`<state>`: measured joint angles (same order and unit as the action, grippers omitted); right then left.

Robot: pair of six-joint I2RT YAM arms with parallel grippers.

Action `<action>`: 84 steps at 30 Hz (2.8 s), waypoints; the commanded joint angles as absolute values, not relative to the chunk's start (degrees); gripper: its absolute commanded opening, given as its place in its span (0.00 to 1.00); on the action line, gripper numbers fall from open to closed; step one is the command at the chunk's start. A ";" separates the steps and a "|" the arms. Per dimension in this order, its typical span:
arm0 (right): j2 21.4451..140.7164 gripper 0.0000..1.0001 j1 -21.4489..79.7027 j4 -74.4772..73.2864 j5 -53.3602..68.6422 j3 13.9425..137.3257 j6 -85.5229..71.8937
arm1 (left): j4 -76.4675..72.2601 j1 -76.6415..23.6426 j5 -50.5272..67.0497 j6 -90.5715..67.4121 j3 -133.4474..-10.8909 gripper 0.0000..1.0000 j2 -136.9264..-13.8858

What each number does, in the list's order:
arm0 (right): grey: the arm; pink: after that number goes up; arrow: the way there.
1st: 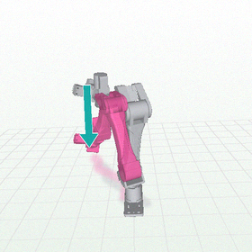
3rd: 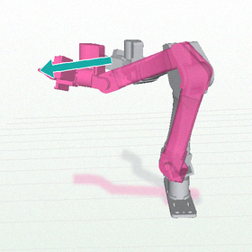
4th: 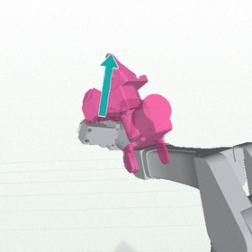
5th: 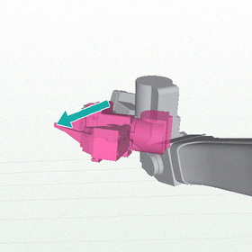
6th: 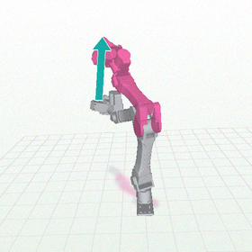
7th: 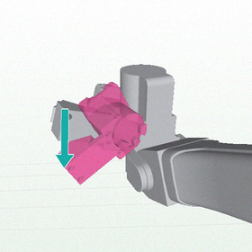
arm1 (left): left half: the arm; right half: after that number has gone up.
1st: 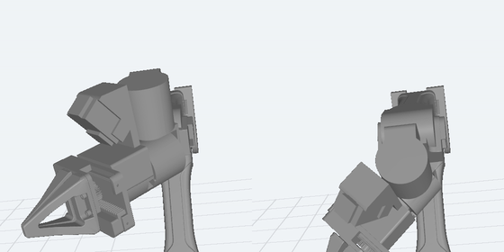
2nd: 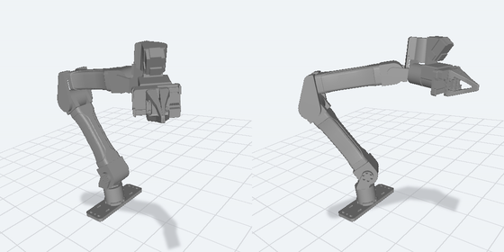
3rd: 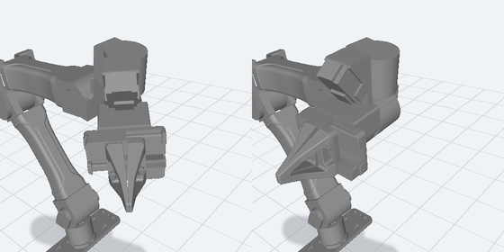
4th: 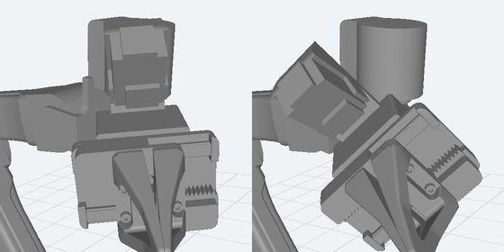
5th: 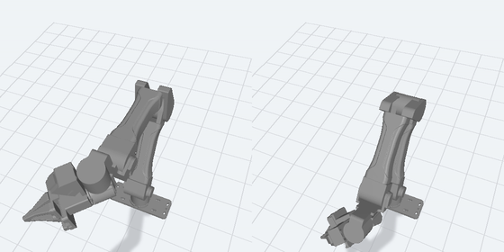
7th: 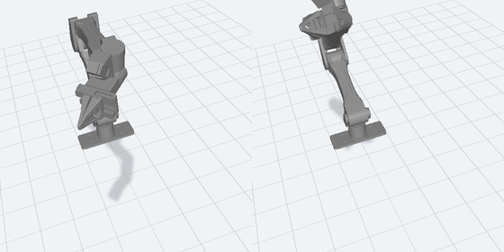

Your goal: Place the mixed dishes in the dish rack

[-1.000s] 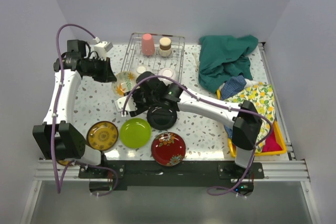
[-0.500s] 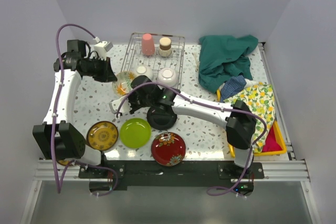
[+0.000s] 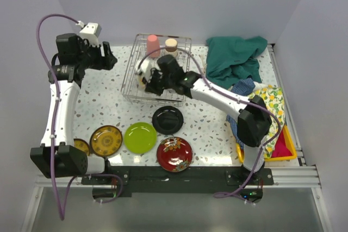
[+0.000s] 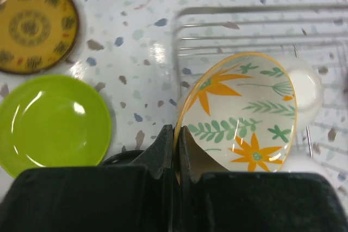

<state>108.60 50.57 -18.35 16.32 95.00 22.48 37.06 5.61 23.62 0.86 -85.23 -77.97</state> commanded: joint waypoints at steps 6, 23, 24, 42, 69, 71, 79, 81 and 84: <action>109.85 0.00 36.75 14.36 39.89 93.00 -32.66 | 19.61 5.89 21.44 -3.52 -72.62 0.70 -73.92; 121.28 0.00 31.82 36.83 52.11 84.99 -66.71 | 21.45 5.80 18.81 2.55 -72.51 0.68 -79.36; 122.42 0.00 31.64 37.17 52.64 85.08 -67.14 | 21.62 5.80 18.55 2.81 -72.51 0.68 -79.63; 128.32 0.01 29.36 22.79 55.99 86.57 -62.00 | 21.09 5.10 18.54 3.52 -72.07 0.68 -81.39; 115.86 0.48 24.43 -27.60 36.04 102.22 -5.05 | 18.02 4.22 21.00 0.97 -70.05 0.68 -80.16; 114.09 0.50 24.43 -26.90 34.29 100.73 -1.34 | 17.75 4.22 20.92 0.88 -69.79 0.68 -79.81; 110.13 0.50 24.70 -25.84 33.57 98.53 6.50 | 17.31 4.22 21.09 1.14 -67.24 0.68 -76.73; 110.13 0.50 24.61 -26.01 33.84 98.88 5.98 | 17.40 4.22 20.74 1.84 -66.80 0.68 -76.12; 108.55 0.50 24.87 -25.40 29.82 97.91 4.32 | 17.84 4.22 19.17 2.98 -65.48 0.68 -74.89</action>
